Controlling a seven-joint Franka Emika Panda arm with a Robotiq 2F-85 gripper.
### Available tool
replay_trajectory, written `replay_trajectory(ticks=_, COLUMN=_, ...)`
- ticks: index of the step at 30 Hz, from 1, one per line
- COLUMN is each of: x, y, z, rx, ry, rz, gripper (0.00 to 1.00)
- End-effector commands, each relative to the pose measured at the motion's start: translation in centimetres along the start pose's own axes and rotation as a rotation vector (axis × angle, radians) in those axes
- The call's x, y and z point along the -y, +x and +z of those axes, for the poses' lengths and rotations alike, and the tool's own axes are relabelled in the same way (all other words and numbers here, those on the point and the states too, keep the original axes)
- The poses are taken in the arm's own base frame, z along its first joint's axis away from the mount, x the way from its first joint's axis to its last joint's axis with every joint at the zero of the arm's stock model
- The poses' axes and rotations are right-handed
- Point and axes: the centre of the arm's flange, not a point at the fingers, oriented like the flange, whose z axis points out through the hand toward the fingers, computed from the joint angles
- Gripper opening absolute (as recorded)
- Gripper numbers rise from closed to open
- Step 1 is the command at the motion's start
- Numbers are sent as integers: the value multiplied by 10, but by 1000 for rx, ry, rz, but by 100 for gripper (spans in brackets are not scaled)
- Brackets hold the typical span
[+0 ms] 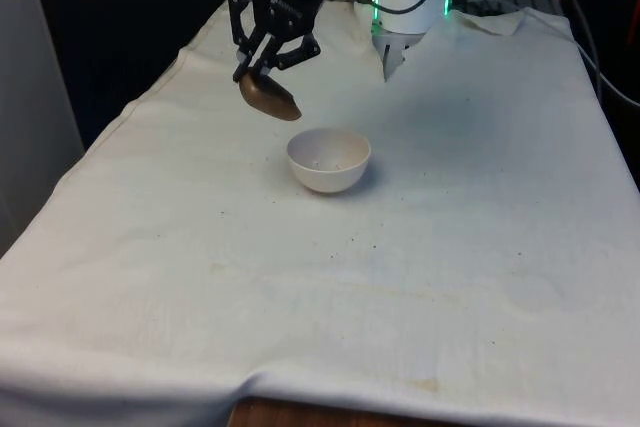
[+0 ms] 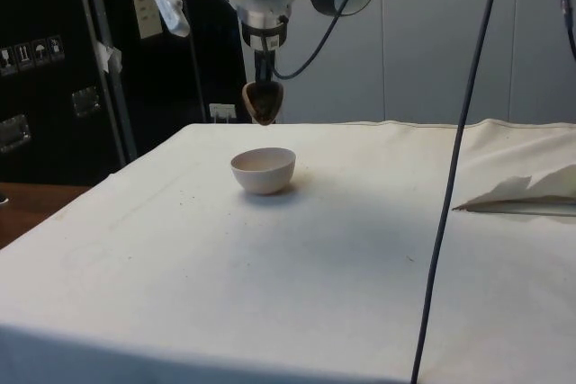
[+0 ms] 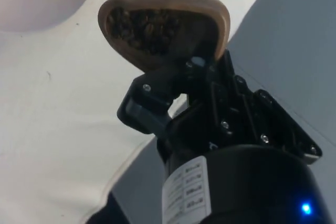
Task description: Pour the coffee beans from the cup into the bowl.
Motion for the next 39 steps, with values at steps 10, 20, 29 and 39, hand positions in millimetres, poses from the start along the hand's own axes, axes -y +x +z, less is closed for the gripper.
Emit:
replay_trajectory(ticks=10, x=7, y=2, z=-5, rx=4, ry=-79, rz=-9, gripper=0)
replay_trajectory(ticks=20, x=18, y=2, z=-6, rx=19, ry=-151, rz=-18, gripper=0)
replay_trajectory(ticks=29, x=29, y=5, z=-12, rx=27, ry=-201, rz=-15, gripper=0)
replay_trajectory(ticks=39, x=45, y=12, z=-22, rx=33, ry=-241, rz=-5, gripper=0)
